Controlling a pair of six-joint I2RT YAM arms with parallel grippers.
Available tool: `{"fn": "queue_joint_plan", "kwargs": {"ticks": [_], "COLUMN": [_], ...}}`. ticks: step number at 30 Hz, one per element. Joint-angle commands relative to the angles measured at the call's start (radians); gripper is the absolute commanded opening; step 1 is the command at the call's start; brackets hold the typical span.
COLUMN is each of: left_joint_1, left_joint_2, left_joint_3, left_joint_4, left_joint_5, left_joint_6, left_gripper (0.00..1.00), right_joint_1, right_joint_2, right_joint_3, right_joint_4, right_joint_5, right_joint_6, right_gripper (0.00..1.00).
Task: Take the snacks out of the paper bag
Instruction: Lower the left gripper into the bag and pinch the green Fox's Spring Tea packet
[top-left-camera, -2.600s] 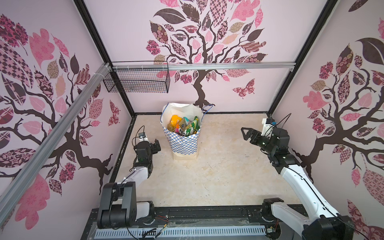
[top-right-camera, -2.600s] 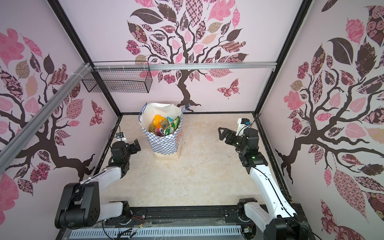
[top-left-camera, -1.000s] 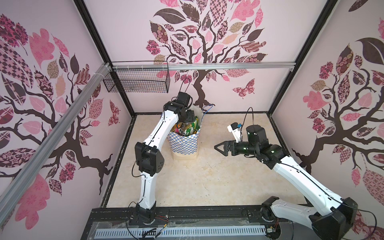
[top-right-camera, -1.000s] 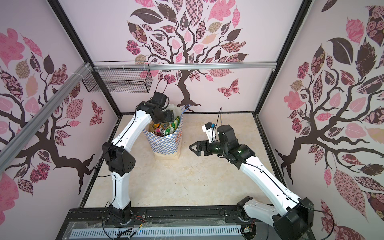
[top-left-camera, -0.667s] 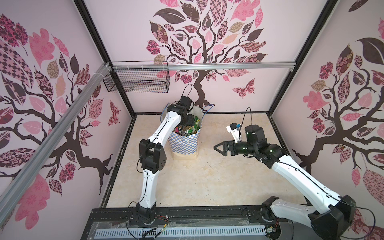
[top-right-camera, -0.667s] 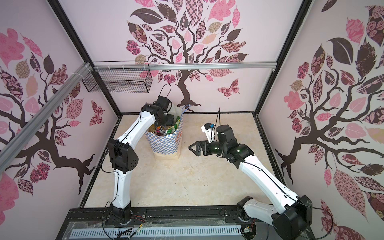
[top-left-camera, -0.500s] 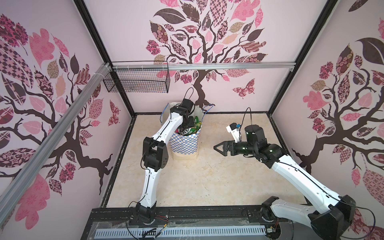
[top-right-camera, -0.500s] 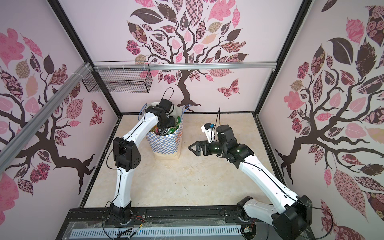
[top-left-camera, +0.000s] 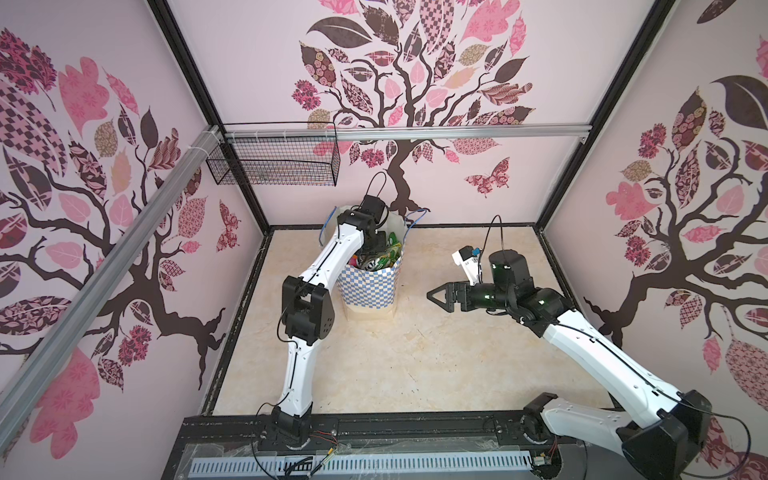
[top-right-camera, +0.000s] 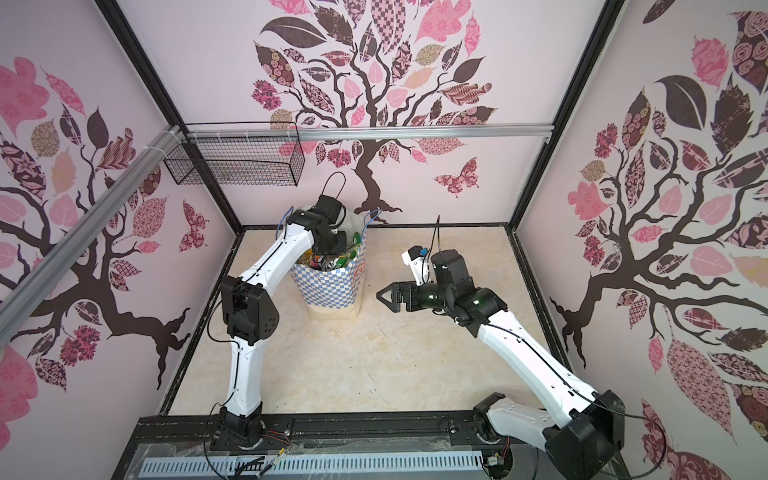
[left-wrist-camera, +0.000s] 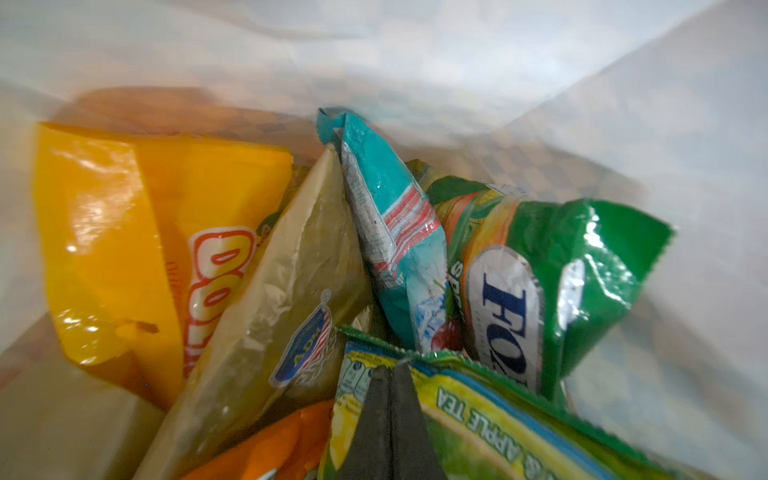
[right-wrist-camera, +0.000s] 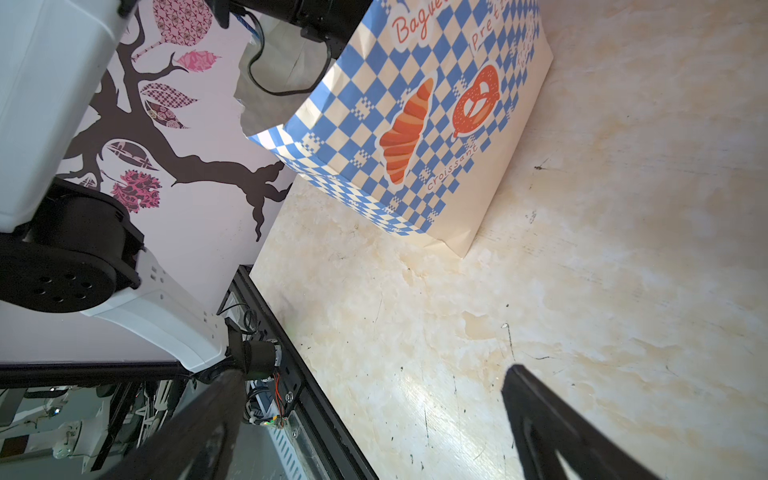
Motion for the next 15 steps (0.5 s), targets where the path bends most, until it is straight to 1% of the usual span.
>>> {"fn": "queue_joint_plan", "kwargs": {"ticks": [1, 4, 10, 15], "left_joint_1": [0.002, 0.002, 0.001, 0.001], "left_joint_2": [-0.077, -0.112, -0.167, -0.223], "left_joint_3": [0.008, 0.030, 0.119, 0.140], "left_joint_4": [-0.013, -0.010, -0.023, -0.003], "left_joint_5": [0.009, 0.000, -0.021, -0.025], "left_joint_6": [0.016, 0.024, 0.045, 0.052], "left_gripper": [0.00, 0.00, 0.00, 0.00], "right_joint_1": [0.005, 0.005, 0.006, 0.006], "right_joint_2": [-0.014, -0.014, -0.026, -0.032], "right_joint_3": [0.043, 0.045, 0.047, 0.041], "right_joint_4": [0.025, 0.032, 0.059, 0.073], "right_joint_5": [0.006, 0.008, 0.031, 0.039], "right_joint_6": [0.009, 0.011, 0.023, 0.032], "right_gripper": [1.00, 1.00, 1.00, 1.00]}}
